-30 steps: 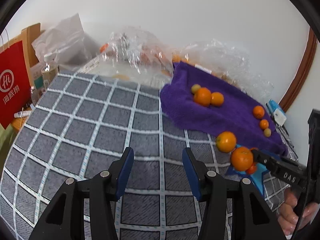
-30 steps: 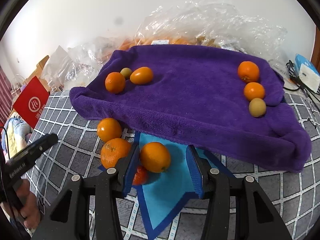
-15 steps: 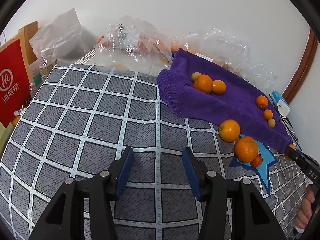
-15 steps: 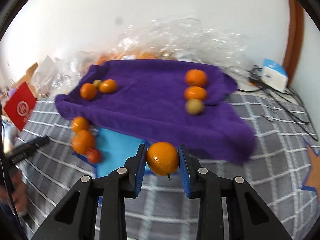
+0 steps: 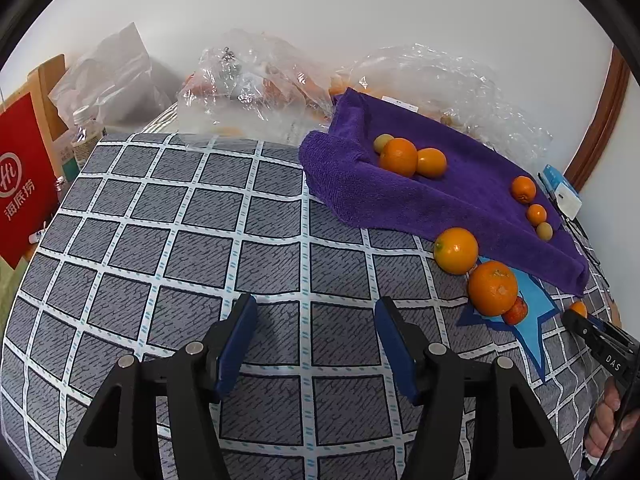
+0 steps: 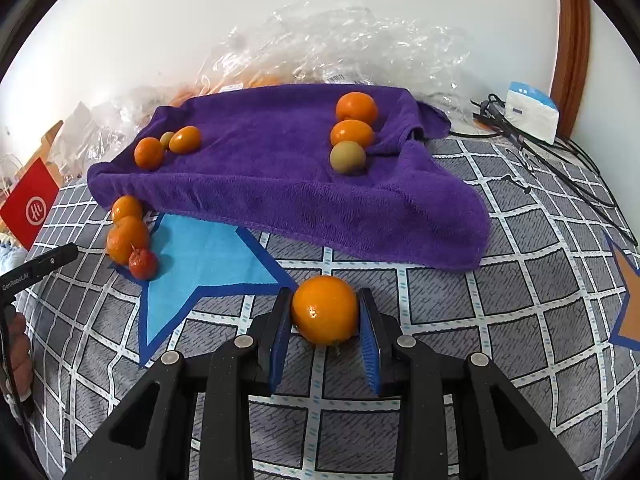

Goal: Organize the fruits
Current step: 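Grasp an orange with the right gripper while the left gripper grasps another orange, then carry both oranges in the grippers over the purple towel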

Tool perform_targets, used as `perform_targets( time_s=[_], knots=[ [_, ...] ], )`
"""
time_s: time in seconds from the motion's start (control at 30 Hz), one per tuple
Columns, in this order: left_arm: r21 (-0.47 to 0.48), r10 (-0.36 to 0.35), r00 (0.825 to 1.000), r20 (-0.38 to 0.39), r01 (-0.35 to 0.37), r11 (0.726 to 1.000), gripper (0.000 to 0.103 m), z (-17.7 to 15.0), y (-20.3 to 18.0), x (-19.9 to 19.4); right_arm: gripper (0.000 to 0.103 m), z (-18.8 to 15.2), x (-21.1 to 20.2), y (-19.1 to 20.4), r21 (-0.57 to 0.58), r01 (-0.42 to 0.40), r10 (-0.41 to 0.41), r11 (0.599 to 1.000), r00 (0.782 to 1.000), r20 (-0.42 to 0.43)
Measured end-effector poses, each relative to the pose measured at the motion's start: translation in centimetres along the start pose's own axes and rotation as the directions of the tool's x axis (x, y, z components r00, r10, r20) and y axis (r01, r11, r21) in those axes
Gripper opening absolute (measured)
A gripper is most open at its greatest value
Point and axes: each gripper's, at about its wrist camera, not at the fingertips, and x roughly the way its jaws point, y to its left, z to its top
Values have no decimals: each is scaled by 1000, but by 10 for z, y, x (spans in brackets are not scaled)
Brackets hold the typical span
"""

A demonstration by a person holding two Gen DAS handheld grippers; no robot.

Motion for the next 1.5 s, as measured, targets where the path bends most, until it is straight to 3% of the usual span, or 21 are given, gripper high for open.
perform_targets(
  time_s=[0.17, 0.23, 0.37, 0.5, 0.6, 0.87, 1.0, 1.23, 1.43, 1.5],
  knots=[
    [-1, -28, 1000, 8, 28, 1000, 58, -1, 1, -2, 32, -2, -4, -4, 16, 4, -4, 1000, 1000, 9],
    [30, -13, 1000, -8, 13, 999, 46, 0, -8, -3, 32, -2, -6, -8, 36, 1, -2, 999, 1000, 16],
    [19, -109, 994, -20, 110, 994, 46, 12, -29, -11, 32, -3, -9, -14, 60, 27, -29, 998, 999, 26],
    [67, -149, 989, -1, 149, 987, 47, 30, -61, -15, 32, -3, -11, -13, 60, 33, -35, 998, 999, 32],
    [61, -178, 983, -33, 180, 982, 47, 40, -75, -2, 32, -3, -10, -14, 69, 29, -31, 997, 999, 29],
    [1, -137, 985, -107, 137, 991, 47, 47, -83, 37, 32, -2, -8, -17, 88, 18, -20, 996, 1000, 22],
    [-25, -137, 981, -137, 135, 991, 34, 45, -79, 49, 32, -2, -7, -14, 79, 11, -12, 997, 1000, 21],
    [-16, -141, 986, -87, 140, 990, 33, 37, -61, 21, 32, -2, -7, -13, 69, 14, -16, 998, 1000, 20],
    [49, -37, 998, -57, 40, 998, 33, 13, -43, 6, 32, -3, -7, -15, 76, 35, -37, 997, 999, 14],
    [58, -33, 998, -54, 36, 998, 33, 5, -41, 10, 32, -3, -7, -13, 69, 44, -45, 997, 999, 13]
  ],
)
